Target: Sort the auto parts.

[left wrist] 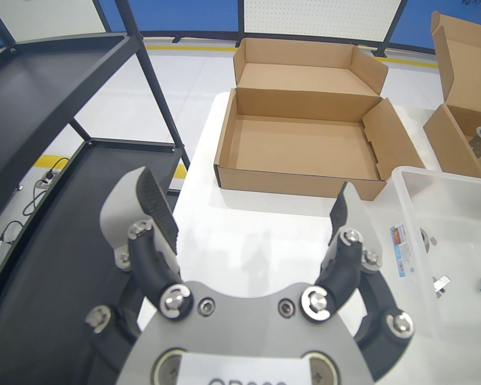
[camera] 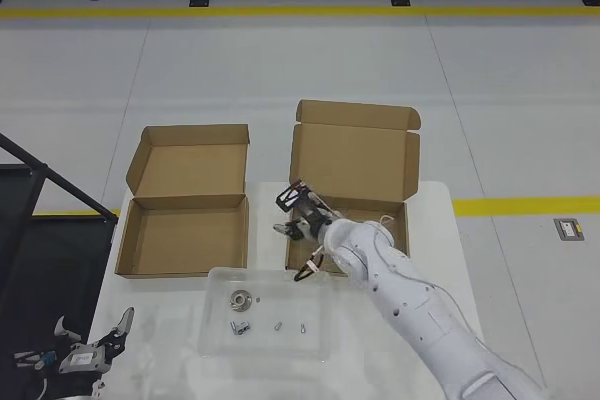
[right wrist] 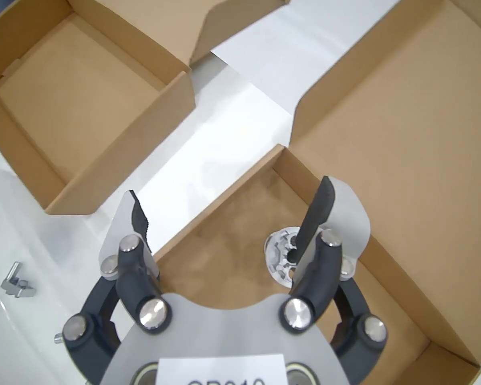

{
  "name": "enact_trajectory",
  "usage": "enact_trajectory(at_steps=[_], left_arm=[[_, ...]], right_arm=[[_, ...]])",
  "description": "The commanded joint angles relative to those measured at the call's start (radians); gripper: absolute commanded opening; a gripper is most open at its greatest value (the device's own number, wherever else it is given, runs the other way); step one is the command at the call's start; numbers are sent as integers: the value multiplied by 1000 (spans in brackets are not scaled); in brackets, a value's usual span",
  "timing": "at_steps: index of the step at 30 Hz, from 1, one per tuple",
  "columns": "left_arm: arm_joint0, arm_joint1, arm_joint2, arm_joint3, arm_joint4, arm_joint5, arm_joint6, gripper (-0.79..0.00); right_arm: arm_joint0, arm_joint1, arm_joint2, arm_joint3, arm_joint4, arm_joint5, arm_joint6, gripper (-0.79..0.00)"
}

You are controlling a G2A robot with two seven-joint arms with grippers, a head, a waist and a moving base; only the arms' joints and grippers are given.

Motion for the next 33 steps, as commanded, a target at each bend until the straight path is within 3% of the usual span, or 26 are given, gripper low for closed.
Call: enact_trajectory(at_steps=[1, 6, 11, 25, 29, 33], left_arm=[[0, 0, 0, 0, 0, 0, 0, 0], [0, 0, 0, 0, 0, 0, 0, 0], [0, 0, 0, 0, 0, 0, 0, 0], [0, 0, 0, 0, 0, 0, 0, 0], [0, 0, 0, 0, 0, 0, 0, 0], [0, 0, 0, 0, 0, 0, 0, 0]], right_arm=[[-56, 21, 29, -122, -27, -32, 31, -22], [-185, 65, 78, -386, -97, -154, 154, 0], [-249, 79, 61, -519, -115, -247, 294, 0], [-257, 79, 49, -530, -121, -266, 300, 0], [-259, 81, -8, -545, -209, -365, 251, 0], [-239, 75, -66, -531, -253, -432, 296, 0]])
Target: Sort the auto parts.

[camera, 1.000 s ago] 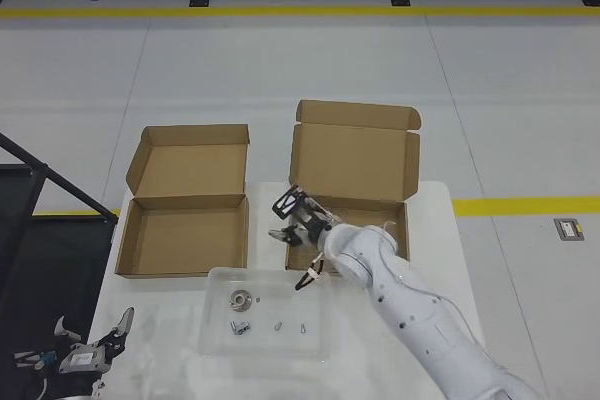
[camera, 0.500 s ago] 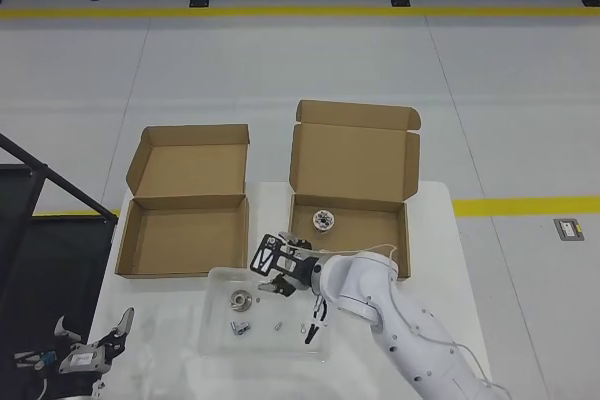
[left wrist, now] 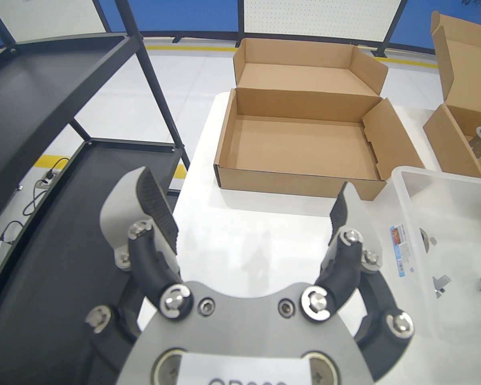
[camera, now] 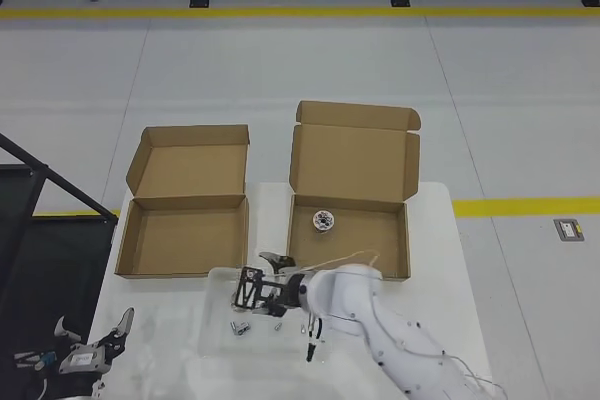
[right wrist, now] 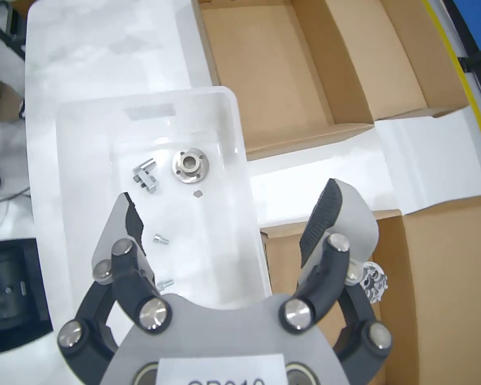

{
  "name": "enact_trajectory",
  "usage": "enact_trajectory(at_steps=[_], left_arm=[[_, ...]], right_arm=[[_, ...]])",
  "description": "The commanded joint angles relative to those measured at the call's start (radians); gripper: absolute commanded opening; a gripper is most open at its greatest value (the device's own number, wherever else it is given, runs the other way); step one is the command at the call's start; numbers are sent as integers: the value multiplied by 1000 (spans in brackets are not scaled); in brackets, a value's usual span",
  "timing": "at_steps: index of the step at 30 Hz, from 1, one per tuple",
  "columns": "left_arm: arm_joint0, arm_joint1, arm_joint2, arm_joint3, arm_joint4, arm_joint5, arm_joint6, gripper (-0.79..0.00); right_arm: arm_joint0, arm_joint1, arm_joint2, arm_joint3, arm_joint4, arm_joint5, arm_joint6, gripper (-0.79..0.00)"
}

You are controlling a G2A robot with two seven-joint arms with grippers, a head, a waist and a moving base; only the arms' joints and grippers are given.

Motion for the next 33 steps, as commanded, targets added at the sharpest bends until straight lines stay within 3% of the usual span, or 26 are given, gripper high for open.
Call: enact_trajectory(at_steps=[1, 8, 21, 26, 33], left_arm=[[0, 0, 0, 0, 0, 0, 0, 0], [0, 0, 0, 0, 0, 0, 0, 0], [0, 0, 0, 0, 0, 0, 0, 0], [0, 0, 0, 0, 0, 0, 0, 0], [0, 0, 0, 0, 0, 0, 0, 0]], right_arm=[[15, -7, -33, 16, -2, -32, 40, 0], [83, -44, -134, 156, 38, -78, 169, 0], [66, -43, -156, 155, -12, -76, 144, 0], [79, -55, -189, 211, -37, -89, 191, -182], [125, -89, -234, 319, -5, -105, 224, -231]])
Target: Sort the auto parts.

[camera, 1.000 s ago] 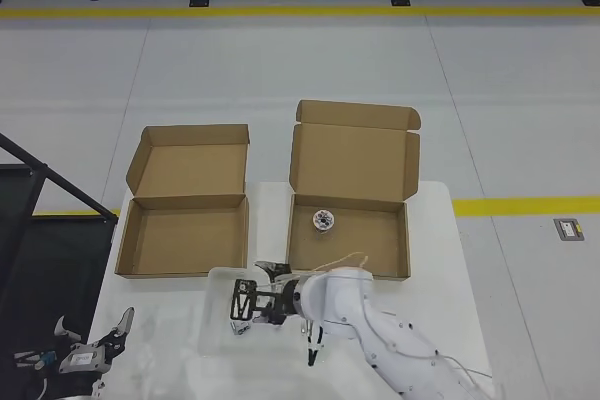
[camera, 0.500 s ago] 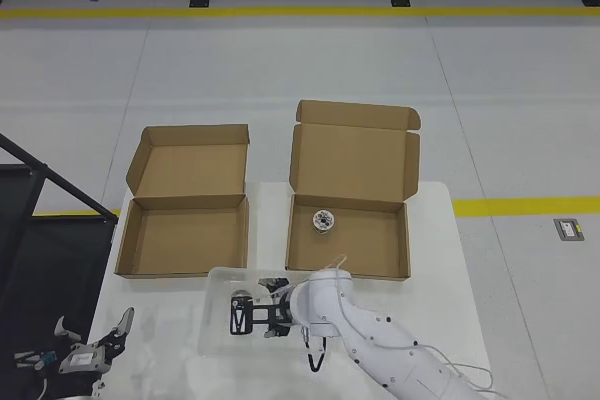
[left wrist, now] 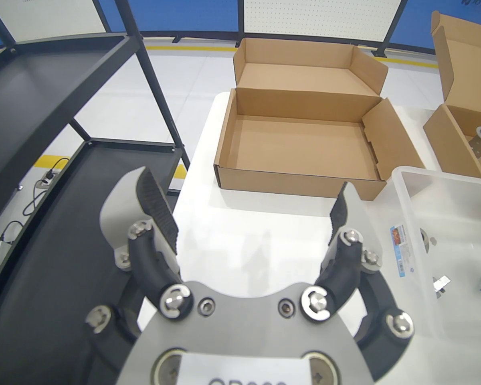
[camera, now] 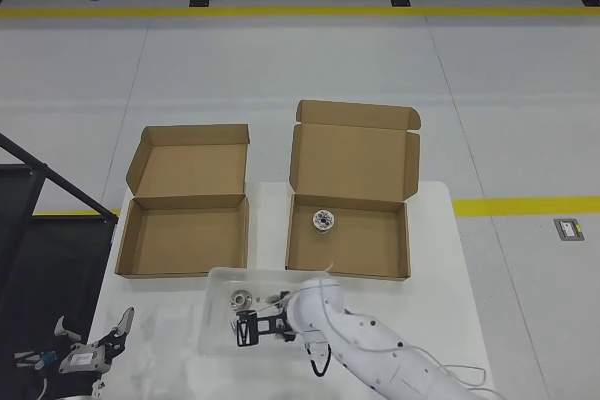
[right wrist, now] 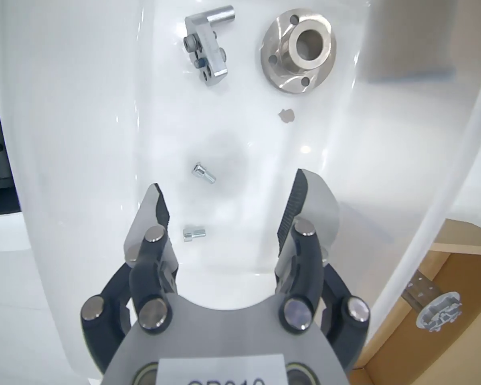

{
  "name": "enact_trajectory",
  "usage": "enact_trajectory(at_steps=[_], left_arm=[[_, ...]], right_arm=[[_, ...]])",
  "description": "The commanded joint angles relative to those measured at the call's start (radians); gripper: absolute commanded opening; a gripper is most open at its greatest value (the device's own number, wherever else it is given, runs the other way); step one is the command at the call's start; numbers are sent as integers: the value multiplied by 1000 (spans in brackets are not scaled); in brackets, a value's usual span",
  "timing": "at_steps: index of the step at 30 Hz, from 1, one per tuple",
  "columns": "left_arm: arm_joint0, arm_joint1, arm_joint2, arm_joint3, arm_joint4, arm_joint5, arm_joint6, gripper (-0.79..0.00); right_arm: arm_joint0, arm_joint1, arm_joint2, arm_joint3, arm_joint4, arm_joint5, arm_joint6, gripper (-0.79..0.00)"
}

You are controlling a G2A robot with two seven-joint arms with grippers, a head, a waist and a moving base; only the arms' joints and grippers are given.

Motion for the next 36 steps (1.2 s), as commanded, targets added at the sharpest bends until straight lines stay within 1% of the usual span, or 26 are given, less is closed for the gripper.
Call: enact_trajectory(at_steps=[1, 2, 4, 5, 6, 11, 14, 20, 23, 25, 26, 32, 36], left_arm=[[0, 0, 0, 0, 0, 0, 0, 0], [0, 0, 0, 0, 0, 0, 0, 0], [0, 0, 0, 0, 0, 0, 0, 0], [0, 0, 0, 0, 0, 0, 0, 0], [0, 0, 0, 0, 0, 0, 0, 0], [0, 0, 0, 0, 0, 0, 0, 0], [0, 0, 0, 0, 0, 0, 0, 0], [0, 0, 0, 0, 0, 0, 0, 0], [0, 0, 0, 0, 0, 0, 0, 0], [0, 0, 0, 0, 0, 0, 0, 0], [0, 0, 0, 0, 0, 0, 0, 0], [0, 0, 0, 0, 0, 0, 0, 0], [0, 0, 0, 0, 0, 0, 0, 0]], right_arm=[[15, -12, -14, 36, 14, -7, 4, -231], [21, -17, -21, 52, 24, -19, 4, -234], [35, -28, -31, 87, 52, -49, 3, -265], [44, -33, -35, 101, 57, -53, 4, -314], [49, -38, -39, 112, 62, -51, -2, -394], [73, -62, -64, 172, 64, -39, -9, -406], [86, -78, -80, 206, 73, -45, -5, -425], [107, -105, -102, 255, 81, -48, -18, -434], [115, -117, -111, 275, 81, -48, -26, -456], [120, -124, -116, 290, 82, -50, -30, -570], [123, -128, -119, 298, 84, -51, -32, -585], [142, -152, -131, 347, 88, -53, -34, -588], [151, -163, -134, 373, 88, -50, -42, -573]])
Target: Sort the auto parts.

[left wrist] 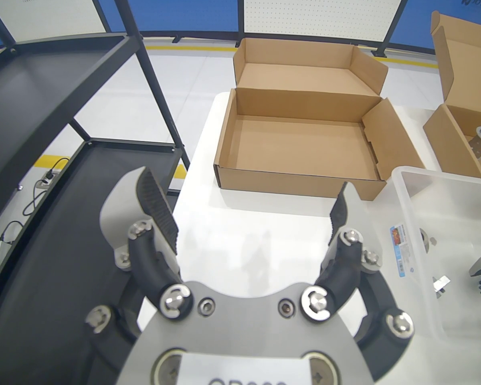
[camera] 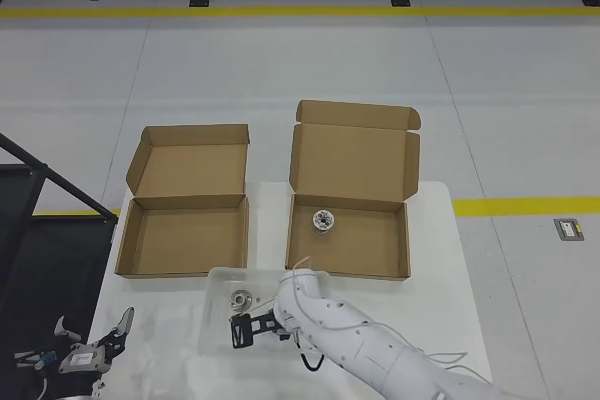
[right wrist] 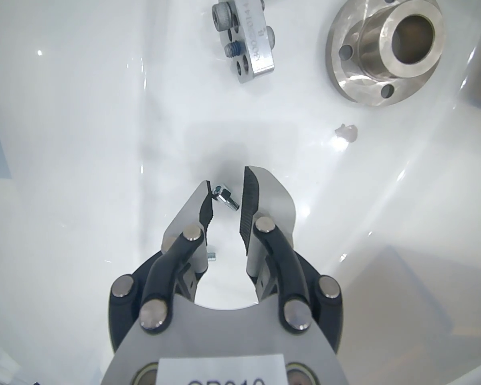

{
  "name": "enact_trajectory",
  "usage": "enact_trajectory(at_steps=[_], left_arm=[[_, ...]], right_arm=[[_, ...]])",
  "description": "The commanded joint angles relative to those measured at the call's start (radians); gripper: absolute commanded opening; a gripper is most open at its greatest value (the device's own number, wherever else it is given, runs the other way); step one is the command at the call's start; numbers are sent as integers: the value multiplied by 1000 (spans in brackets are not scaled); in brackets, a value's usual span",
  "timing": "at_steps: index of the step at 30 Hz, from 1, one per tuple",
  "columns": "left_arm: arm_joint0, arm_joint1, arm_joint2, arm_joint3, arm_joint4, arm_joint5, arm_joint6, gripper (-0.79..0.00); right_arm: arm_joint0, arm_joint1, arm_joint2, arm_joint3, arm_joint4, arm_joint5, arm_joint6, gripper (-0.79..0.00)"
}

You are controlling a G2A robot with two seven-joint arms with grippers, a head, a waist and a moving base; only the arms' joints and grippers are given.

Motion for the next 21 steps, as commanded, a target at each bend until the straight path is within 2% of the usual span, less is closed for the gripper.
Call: enact_trajectory(at_steps=[1, 7, 9, 12, 13, 21], left_arm=[[0, 0, 0, 0, 0, 0, 0, 0], [0, 0, 0, 0, 0, 0, 0, 0], [0, 0, 0, 0, 0, 0, 0, 0], [0, 0, 0, 0, 0, 0, 0, 0], [0, 0, 0, 0, 0, 0, 0, 0], [0, 0, 0, 0, 0, 0, 0, 0]], right_arm=[[4, -5, -1, 13, 0, 0, -5, -576], [13, -20, -5, 50, -1, -2, -9, -594], [17, -24, -3, 64, 2, 1, -7, -625], [23, -30, -1, 78, 4, 4, -11, -767], [25, -31, 1, 82, 4, 6, -13, -785], [42, -18, 39, 51, 0, -10, -88, -785]])
